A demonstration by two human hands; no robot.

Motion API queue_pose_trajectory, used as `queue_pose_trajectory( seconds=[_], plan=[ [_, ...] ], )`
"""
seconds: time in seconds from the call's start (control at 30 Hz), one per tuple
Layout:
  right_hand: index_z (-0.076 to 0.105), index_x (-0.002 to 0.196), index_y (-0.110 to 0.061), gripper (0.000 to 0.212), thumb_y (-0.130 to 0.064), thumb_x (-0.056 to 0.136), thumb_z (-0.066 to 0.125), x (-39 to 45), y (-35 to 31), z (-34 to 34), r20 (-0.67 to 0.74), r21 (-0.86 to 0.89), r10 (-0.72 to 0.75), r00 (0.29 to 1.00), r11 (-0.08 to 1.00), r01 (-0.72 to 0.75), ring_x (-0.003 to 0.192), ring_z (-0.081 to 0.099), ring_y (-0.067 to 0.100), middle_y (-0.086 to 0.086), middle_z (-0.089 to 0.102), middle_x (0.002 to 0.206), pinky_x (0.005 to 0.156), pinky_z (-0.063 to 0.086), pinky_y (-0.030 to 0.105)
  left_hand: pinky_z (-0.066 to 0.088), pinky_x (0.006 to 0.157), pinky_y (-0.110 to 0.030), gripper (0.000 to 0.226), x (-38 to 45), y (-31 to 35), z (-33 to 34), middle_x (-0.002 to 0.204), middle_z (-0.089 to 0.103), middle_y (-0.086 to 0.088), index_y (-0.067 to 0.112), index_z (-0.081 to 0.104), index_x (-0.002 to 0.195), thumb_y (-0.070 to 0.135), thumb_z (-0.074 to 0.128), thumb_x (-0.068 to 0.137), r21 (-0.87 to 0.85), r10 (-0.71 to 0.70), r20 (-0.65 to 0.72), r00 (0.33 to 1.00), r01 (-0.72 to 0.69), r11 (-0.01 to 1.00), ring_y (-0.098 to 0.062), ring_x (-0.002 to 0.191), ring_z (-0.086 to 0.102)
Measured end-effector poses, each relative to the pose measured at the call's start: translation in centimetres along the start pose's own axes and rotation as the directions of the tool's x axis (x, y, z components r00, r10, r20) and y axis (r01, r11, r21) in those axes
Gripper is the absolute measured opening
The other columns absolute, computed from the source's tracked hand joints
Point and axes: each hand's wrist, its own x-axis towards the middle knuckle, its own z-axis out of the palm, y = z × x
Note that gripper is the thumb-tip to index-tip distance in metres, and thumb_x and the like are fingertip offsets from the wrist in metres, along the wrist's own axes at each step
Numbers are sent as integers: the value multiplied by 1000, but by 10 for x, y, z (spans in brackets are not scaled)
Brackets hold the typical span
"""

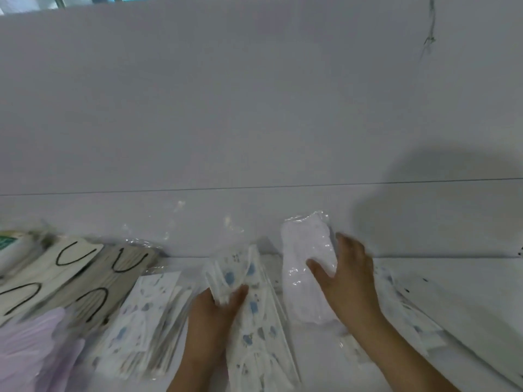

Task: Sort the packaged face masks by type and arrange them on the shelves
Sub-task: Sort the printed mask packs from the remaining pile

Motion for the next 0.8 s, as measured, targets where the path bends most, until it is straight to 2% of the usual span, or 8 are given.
queue_pose_trajectory(
  seconds=[0.07, 0.13, 0.23, 0.33, 0.4, 0.5, 0.63, 0.8],
  plan=[
    [35, 146, -24, 89, -74, 75, 55, -9, -10, -2, 0, -37, -143, 990, 989, 143, 131, 38, 14, -7, 34, 147, 107, 37, 31, 54, 62, -17, 10, -2, 6, -2, 70, 75, 15, 21, 74, 79, 25, 83, 79, -108, -25, -47, 999, 20, 994, 2, 68, 72],
    [36, 140, -34, 95, -80, 62, 63, -24, -28, 0, 242, 244, -145, 959, 966, 84, 111, 51, -3, -18, 45, 132, 95, 48, 23, 51, 55, -13, 11, -7, 15, -1, 73, 77, 10, 18, 75, 82, 22, 85, 78, -178, -28, -20, 999, 24, 984, -2, 68, 73],
    [56, 109, -28, 55, -46, 67, 86, -38, -36, 17, 481, 380, -115, 869, 921, -88, 72, 62, -6, -11, 67, 94, 68, 52, 15, 58, 61, -23, 20, -15, 25, 4, 81, 79, -5, 10, 76, 95, 25, 80, 81, -297, -35, 74, 997, 55, 953, -17, 74, 77],
    [72, 93, -21, 16, -28, 80, 80, -29, -25, 17, 505, 483, -114, 856, 859, -171, 80, 71, 5, -6, 76, 87, 81, 57, 32, 51, 99, -54, 43, -17, 25, 2, 111, 73, -25, 4, 72, 117, 39, 63, 94, -512, -116, 316, 942, 273, 814, -40, 106, 70],
    [77, 94, -18, 12, -25, 86, 74, -21, -19, 8, 534, 562, -96, 840, 782, -268, 89, 73, 13, -3, 77, 92, 90, 56, 37, 41, 110, -58, 42, -14, 23, -1, 124, 67, -27, 1, 66, 127, 28, 53, 98, -586, -169, 384, 908, 381, 715, -43, 117, 64],
    [78, 93, -13, 15, -24, 90, 69, -13, -14, 1, 497, 603, -22, 868, 728, -326, 90, 74, 21, 4, 77, 92, 94, 54, 44, 43, 108, -56, 43, -9, 20, 0, 124, 68, -22, 4, 62, 132, 26, 58, 95, -664, -193, 312, 930, 358, 656, -39, 116, 66],
    [73, 103, -15, 13, -19, 95, 63, -7, -11, 0, 432, 639, -17, 902, 712, -293, 94, 72, 21, 2, 77, 98, 91, 55, 47, 54, 95, -51, 39, -14, 18, 2, 114, 72, -23, 3, 69, 121, 33, 54, 101, -661, -197, 228, 954, 300, 688, -39, 104, 71],
    [68, 108, -26, 22, -11, 99, 53, -7, -11, -1, 440, 671, -65, 896, 686, -280, 100, 70, 19, -3, 75, 103, 86, 55, 34, 37, 112, -56, 58, -10, 29, 5, 133, 65, -19, 12, 58, 137, 52, 44, 97, -690, -263, 391, 882, 470, 550, -38, 122, 62]
  ],
)
